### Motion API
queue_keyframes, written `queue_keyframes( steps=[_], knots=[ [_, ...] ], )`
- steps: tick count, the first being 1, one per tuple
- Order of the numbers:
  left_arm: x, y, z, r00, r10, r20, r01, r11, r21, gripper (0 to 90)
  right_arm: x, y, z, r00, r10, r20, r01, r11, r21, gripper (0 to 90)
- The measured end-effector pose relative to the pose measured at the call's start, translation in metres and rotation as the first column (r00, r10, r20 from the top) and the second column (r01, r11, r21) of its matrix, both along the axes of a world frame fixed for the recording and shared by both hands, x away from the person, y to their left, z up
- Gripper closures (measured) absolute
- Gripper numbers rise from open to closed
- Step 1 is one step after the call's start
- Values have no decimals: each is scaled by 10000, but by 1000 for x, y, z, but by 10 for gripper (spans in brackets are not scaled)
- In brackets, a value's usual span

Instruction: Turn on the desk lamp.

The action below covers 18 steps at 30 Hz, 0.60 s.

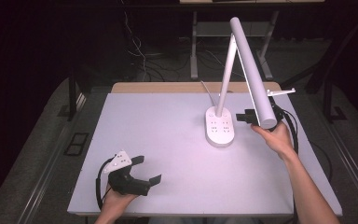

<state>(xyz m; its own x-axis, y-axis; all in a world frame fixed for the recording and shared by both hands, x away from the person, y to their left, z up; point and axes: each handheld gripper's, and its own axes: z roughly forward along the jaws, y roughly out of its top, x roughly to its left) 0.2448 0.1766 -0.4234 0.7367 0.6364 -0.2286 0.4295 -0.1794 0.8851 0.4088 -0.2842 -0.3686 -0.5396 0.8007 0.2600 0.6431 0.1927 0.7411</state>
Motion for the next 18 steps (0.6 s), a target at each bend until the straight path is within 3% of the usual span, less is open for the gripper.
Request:
queue_keyframes(
  steps=[2, 3, 4, 5, 6, 10, 18],
  knots=[
    [0, 0, 0, 10000, 0, -2, 0, 10000, -4, 0, -5, -2, 1, 10000, 38, -56, -38, 10000, 49, 189],
    [0, 0, 0, 10000, -1, -3, 1, 10000, -19, 0, -5, -2, 1, 10000, 38, -56, -38, 10000, 49, 189],
    [0, 0, 0, 10000, -4, 7, 4, 10000, -23, 0, -7, -3, 1, 9998, 104, -166, -103, 9999, 108, 97],
    [0, 0, 0, 10000, 0, 15, 0, 10000, -40, 0, -10, -4, 1, 9995, 188, -250, -184, 9997, 159, 87],
    [0, 0, 0, 10000, 3, 16, -3, 10000, -39, 0, -16, -6, 1, 9992, 317, -242, -310, 9991, 291, 0],
    [-1, -1, 0, 10000, -45, 33, 45, 10000, -37, 0, -27, -7, 1, 9982, 535, -270, -522, 9976, 458, 5],
    [-1, -2, 0, 10000, -49, 30, 49, 10000, -30, 0, -58, -9, 1, 9967, 795, 141, -802, 9949, 610, 5]
  ],
)
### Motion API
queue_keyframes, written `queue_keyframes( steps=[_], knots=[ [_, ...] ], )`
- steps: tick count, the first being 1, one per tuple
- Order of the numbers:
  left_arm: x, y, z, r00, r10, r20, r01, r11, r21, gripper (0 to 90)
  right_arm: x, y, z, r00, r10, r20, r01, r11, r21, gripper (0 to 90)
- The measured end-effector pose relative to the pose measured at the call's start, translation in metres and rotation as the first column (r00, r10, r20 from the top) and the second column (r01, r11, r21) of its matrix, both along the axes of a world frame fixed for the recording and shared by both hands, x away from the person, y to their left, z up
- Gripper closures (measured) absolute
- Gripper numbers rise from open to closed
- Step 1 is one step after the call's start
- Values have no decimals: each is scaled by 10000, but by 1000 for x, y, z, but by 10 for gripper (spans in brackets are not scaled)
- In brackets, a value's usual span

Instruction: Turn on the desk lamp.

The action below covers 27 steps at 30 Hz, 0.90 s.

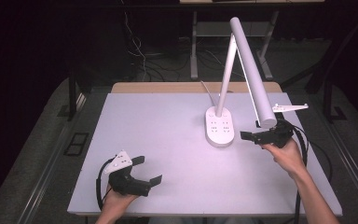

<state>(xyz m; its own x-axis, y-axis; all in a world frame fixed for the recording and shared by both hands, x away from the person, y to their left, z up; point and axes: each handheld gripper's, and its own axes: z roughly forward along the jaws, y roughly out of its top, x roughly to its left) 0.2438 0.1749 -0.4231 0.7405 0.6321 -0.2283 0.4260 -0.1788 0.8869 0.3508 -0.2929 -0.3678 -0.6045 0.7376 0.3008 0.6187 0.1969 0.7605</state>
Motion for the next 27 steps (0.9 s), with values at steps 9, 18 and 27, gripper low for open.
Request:
queue_keyframes(
  steps=[9, 18, 27],
  knots=[
    [0, 0, 0, 10000, 13, -2, -13, 10000, 10, 0, -31, 2, -4, 9991, 217, 363, -221, 9997, 103, 5],
    [0, 0, 0, 10000, -18, 6, 18, 10000, 69, 0, -61, 1, -23, 9985, 276, 479, -289, 9993, 253, 5],
    [-1, 0, 0, 10000, -3, -4, 3, 10000, 75, 0, -82, 0, -29, 9976, 212, 653, -241, 9987, 444, 5]
  ],
)
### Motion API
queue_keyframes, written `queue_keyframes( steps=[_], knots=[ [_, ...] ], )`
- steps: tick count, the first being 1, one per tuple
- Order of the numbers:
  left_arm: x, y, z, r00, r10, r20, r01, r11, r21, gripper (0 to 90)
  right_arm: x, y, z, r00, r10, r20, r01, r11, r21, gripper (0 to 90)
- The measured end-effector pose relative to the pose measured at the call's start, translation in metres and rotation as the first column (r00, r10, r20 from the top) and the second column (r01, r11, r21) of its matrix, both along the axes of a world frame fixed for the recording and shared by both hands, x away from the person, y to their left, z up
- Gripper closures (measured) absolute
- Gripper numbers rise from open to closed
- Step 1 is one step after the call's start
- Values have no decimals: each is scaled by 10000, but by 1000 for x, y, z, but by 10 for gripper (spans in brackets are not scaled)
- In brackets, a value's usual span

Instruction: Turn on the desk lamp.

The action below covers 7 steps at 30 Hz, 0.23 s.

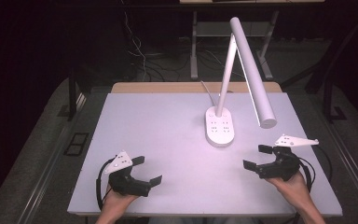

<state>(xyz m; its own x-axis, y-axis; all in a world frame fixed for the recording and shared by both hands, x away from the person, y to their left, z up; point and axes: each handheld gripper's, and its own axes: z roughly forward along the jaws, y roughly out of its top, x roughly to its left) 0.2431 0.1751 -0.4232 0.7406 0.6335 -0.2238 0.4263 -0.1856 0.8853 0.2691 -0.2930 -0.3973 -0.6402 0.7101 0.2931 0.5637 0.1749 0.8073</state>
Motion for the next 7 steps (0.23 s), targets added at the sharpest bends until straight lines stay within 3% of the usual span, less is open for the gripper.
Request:
queue_keyframes(
  steps=[7],
  knots=[
    [0, 0, 0, 10000, -15, 6, 15, 10000, 8, 0, -17, 0, -10, 9999, -117, 81, 117, 9999, 68, 5]
  ],
)
